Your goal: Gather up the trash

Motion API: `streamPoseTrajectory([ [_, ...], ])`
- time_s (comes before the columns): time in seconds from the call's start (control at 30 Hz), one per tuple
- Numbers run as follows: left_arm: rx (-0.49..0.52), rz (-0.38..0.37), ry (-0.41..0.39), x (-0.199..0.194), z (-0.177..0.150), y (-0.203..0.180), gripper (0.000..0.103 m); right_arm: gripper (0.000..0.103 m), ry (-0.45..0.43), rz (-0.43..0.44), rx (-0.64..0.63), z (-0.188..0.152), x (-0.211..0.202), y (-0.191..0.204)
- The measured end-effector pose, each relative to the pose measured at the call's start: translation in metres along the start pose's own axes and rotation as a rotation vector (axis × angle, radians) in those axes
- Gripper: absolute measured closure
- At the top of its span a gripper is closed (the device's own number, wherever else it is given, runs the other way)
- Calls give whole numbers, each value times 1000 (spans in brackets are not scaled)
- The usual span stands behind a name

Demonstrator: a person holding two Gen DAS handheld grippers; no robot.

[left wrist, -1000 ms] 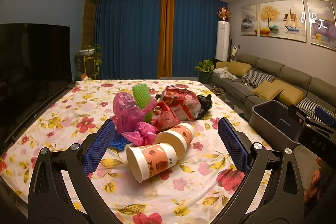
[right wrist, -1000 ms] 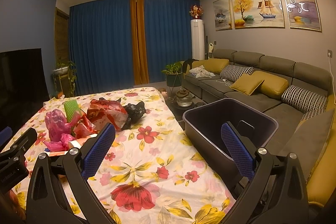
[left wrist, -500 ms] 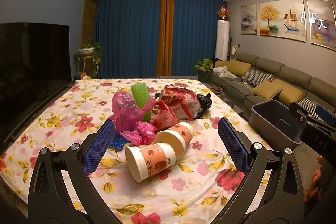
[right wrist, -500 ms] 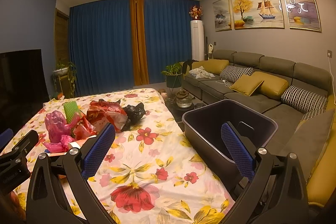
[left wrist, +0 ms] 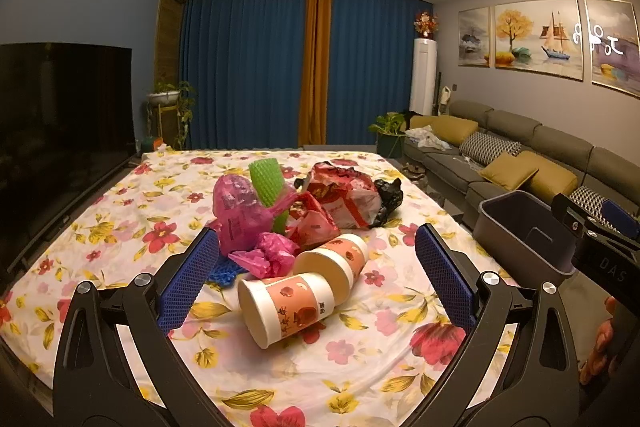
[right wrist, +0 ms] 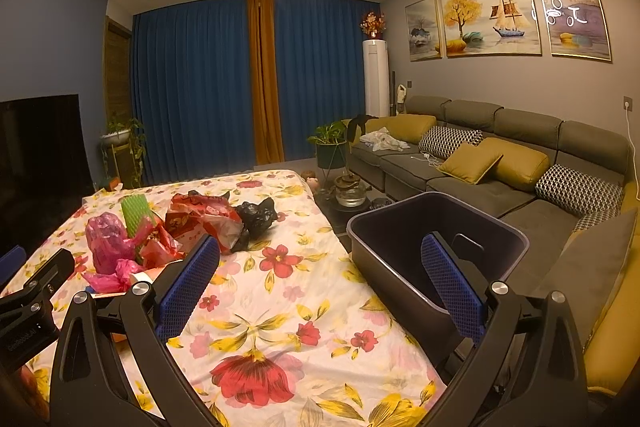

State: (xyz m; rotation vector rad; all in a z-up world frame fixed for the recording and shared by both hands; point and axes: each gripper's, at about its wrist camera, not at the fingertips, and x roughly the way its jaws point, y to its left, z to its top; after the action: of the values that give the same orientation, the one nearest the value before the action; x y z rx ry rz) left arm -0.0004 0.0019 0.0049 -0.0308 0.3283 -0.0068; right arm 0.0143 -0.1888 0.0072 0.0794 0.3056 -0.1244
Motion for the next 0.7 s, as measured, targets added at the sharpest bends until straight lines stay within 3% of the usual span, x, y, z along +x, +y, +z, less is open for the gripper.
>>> streamPoseTrajectory([
  [0.7, 2, -3, -22, -1, 2, -1, 6, 5, -14, 2, 6, 2, 0, -1],
])
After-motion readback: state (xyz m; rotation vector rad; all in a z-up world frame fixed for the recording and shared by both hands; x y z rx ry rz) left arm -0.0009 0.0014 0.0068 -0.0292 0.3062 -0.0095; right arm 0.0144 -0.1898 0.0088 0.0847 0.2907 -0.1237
